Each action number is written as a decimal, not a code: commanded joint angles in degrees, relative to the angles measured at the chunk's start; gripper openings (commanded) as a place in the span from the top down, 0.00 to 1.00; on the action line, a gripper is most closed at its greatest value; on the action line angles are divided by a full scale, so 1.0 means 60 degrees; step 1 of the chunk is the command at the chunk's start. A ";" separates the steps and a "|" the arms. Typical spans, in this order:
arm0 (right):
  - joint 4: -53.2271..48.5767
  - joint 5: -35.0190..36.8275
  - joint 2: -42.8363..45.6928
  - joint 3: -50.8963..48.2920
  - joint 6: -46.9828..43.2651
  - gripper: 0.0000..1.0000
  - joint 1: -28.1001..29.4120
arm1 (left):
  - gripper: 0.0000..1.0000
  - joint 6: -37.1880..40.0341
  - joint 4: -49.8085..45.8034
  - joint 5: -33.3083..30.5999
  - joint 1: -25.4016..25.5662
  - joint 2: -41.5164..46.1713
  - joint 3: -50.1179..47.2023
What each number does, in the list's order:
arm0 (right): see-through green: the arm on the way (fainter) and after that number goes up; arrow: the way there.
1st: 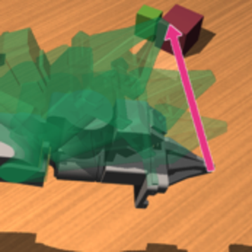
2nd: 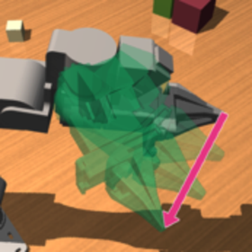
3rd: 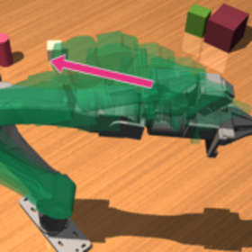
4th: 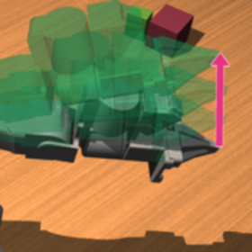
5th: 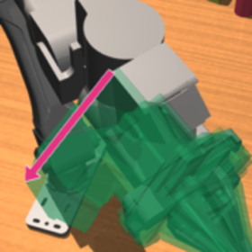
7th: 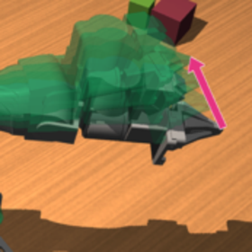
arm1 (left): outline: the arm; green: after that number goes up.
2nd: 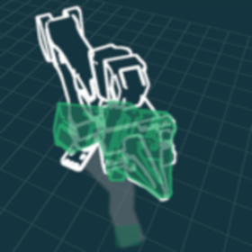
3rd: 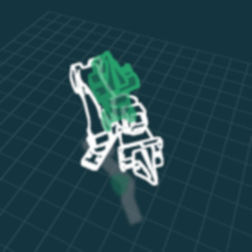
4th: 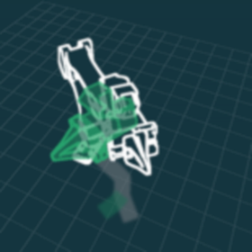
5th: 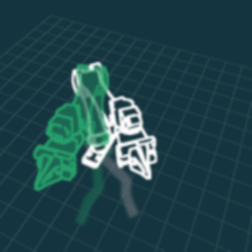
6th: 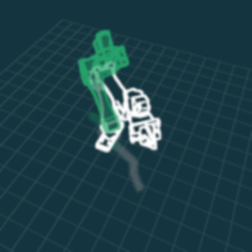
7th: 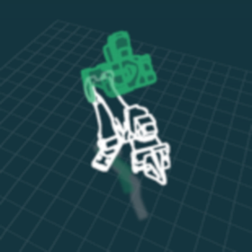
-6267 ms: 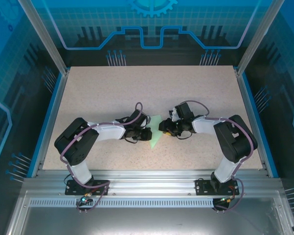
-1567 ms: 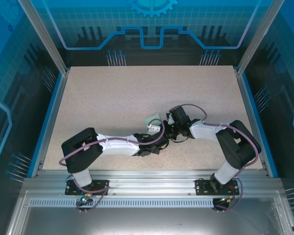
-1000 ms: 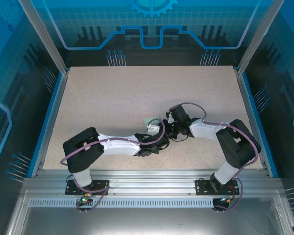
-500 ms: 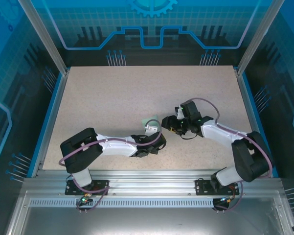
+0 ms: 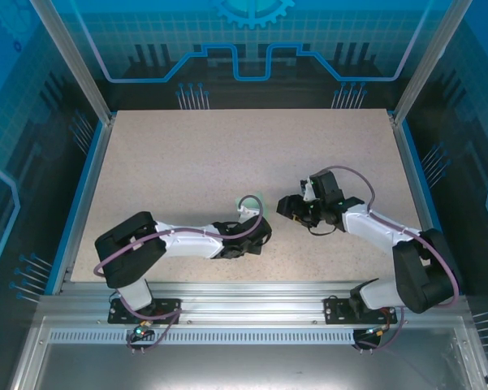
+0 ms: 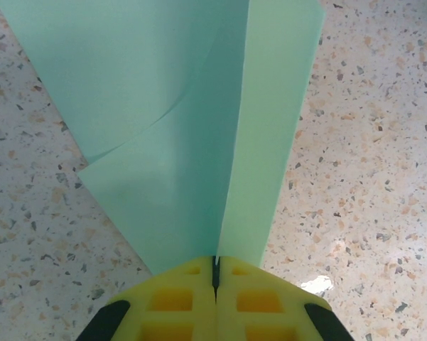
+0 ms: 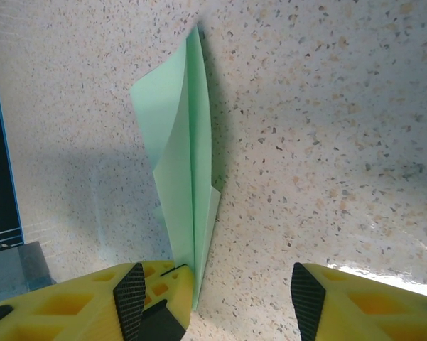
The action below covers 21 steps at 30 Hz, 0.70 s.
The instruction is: Fold a paper plane with a square sheet of paper (pick it up from the middle)
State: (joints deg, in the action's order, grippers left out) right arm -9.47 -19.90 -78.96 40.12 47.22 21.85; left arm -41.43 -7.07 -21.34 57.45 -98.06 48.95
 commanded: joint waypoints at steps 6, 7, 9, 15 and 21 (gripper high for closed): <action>-0.0071 -0.0346 -0.0165 -0.0088 -0.0498 0.42 -0.0170 | 0.95 0.0121 0.1184 0.1344 -0.0530 0.0561 -0.0927; 0.0006 -0.0446 -0.0225 -0.0093 -0.0517 0.43 -0.0169 | 0.95 0.0162 0.1413 0.1606 -0.0646 0.0606 -0.1074; 0.0108 -0.0596 -0.0327 -0.0080 -0.0564 0.44 -0.0137 | 0.95 0.0282 0.1781 0.2131 -0.0894 0.0668 -0.1293; 0.0188 -0.1029 -0.0864 0.0235 -0.0850 0.51 0.0082 | 0.95 0.0266 0.2583 0.3034 -0.1441 0.0896 -0.1883; 0.0188 -0.1142 -0.1458 0.0750 -0.1057 0.53 0.0515 | 0.95 0.0484 0.3015 0.3676 -0.1705 0.1117 -0.2266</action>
State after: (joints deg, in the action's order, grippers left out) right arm -8.54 -24.82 -86.21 41.89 42.54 23.68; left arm -40.16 10.26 -2.24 47.94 -92.92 36.88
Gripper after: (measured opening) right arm 0.471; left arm 0.056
